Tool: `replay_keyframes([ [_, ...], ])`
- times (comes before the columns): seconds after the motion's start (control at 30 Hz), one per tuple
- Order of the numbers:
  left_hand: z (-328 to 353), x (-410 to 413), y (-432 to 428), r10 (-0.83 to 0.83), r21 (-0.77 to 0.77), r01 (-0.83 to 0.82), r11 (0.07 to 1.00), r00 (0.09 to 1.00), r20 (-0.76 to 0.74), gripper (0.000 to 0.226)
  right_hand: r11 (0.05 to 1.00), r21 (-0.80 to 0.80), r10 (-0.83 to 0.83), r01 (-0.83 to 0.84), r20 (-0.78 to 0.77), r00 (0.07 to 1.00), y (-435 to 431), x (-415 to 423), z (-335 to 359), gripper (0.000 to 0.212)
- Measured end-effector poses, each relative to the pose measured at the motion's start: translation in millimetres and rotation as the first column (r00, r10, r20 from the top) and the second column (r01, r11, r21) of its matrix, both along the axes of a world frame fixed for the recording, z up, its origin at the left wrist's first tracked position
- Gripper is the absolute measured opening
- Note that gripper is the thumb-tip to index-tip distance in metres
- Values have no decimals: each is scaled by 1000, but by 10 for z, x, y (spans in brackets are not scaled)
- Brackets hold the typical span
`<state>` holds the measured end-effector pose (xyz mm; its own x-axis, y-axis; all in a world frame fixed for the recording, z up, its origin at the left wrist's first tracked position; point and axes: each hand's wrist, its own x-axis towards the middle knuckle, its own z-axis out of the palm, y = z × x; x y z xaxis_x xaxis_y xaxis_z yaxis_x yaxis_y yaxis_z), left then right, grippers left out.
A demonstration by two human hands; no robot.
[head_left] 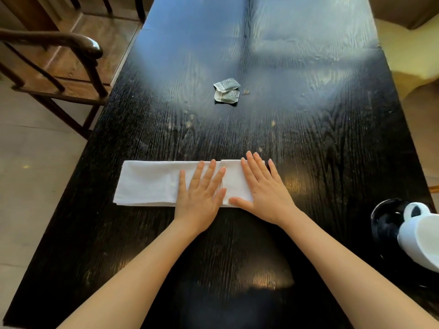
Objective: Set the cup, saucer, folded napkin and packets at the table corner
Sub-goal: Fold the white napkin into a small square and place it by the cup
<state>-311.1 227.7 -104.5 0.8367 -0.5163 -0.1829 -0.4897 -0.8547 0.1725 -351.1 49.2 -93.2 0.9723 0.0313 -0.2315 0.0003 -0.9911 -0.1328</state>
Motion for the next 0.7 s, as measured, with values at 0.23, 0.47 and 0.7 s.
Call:
replay_keyframes([
  [0.23, 13, 19, -1, -9, 36, 10, 999, 1000, -26, 62, 1000, -4, -23, 23, -29, 999, -168, -163, 0, 109],
  [0.47, 49, 89, 35, -45, 4, 47, 999, 988, -149, 62, 997, 75, 11, -7, -52, 999, -216, -85, 178, 98],
  [0.7, 101, 239, 495, 368, -253, -369, 894, 928, -52, 65, 986, 83, 142, -141, -1, 990, 160, 103, 27, 78],
])
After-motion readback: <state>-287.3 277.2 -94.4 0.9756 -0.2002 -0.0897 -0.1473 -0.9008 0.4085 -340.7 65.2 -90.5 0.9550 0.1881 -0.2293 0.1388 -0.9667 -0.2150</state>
